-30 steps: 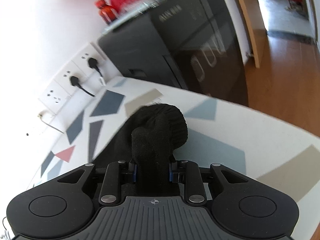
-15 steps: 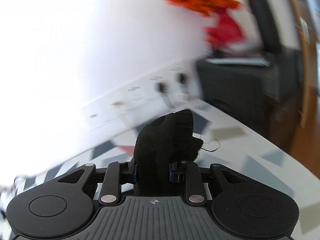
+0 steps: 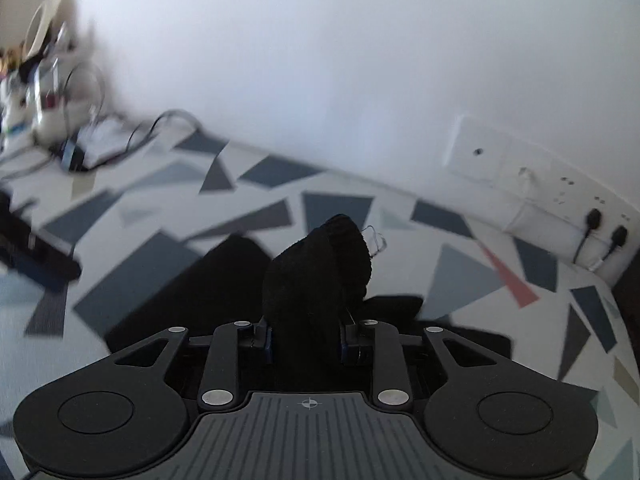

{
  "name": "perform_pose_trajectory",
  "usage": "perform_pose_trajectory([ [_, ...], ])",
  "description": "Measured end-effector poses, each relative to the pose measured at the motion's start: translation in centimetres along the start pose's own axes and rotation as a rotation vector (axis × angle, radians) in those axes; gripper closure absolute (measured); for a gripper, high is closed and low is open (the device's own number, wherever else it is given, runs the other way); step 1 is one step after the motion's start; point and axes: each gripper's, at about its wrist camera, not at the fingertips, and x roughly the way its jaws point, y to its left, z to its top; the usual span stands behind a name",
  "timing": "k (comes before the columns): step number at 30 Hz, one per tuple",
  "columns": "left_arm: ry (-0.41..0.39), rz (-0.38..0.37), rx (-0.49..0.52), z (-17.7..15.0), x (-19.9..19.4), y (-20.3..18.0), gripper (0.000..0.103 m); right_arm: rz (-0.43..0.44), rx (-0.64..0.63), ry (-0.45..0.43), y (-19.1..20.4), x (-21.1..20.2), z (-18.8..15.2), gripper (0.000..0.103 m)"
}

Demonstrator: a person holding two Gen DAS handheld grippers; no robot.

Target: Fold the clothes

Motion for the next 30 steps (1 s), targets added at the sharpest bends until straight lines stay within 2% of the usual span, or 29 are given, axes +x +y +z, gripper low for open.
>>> perform_pose_trajectory([
  [2,-0.009,-0.004,-0.002,0.2,-0.5,0.4,0.0,0.009,-0.07,0.021,2.7,0.1,-0.6,0.055],
  [5,-0.009,-0.007,0.014,0.6,-0.7,0.6,0.0,0.021,-0.1,-0.001,5.5,-1.9,-0.7,0.042],
  [8,0.002,-0.011,0.028,0.9,-0.6,0.7,0.0,0.031,-0.041,-0.044,4.9,-3.9,0.1,0.038],
  [12,0.016,-0.012,0.044,1.3,-0.1,0.7,0.0,0.039,0.134,-0.039,1.3,-5.1,0.9,0.038],
  [18,0.03,-0.007,0.047,1.4,0.1,1.1,0.0,0.123,0.368,0.03,-1.1,-2.2,1.0,0.04],
  [19,0.031,-0.005,0.043,1.3,0.0,1.3,0.0,0.14,0.389,0.048,-1.1,-1.5,1.0,0.045],
  [20,0.032,-0.002,0.038,1.2,-0.2,1.5,0.0,0.157,0.41,0.066,-1.1,-0.7,0.9,0.064],
  [21,0.031,0.002,0.033,1.1,-0.3,1.8,0.0,0.176,0.418,0.078,-0.9,-0.5,0.8,0.078],
  [23,0.026,0.01,0.02,0.9,-0.7,2.4,0.0,0.184,0.394,0.038,-0.1,-1.1,1.0,0.09],
  [25,0.02,0.018,0.004,0.8,-1.1,3.1,0.0,0.196,0.336,-0.029,0.8,-2.8,1.6,0.091],
  [27,0.017,0.022,-0.015,0.7,-1.3,3.8,0.0,0.232,0.3,-0.043,1.5,-3.7,2.0,0.091],
  [30,0.016,0.017,-0.023,0.6,-1.3,4.2,0.0,0.299,0.224,0.064,3.0,-2.1,1.6,0.09],
])
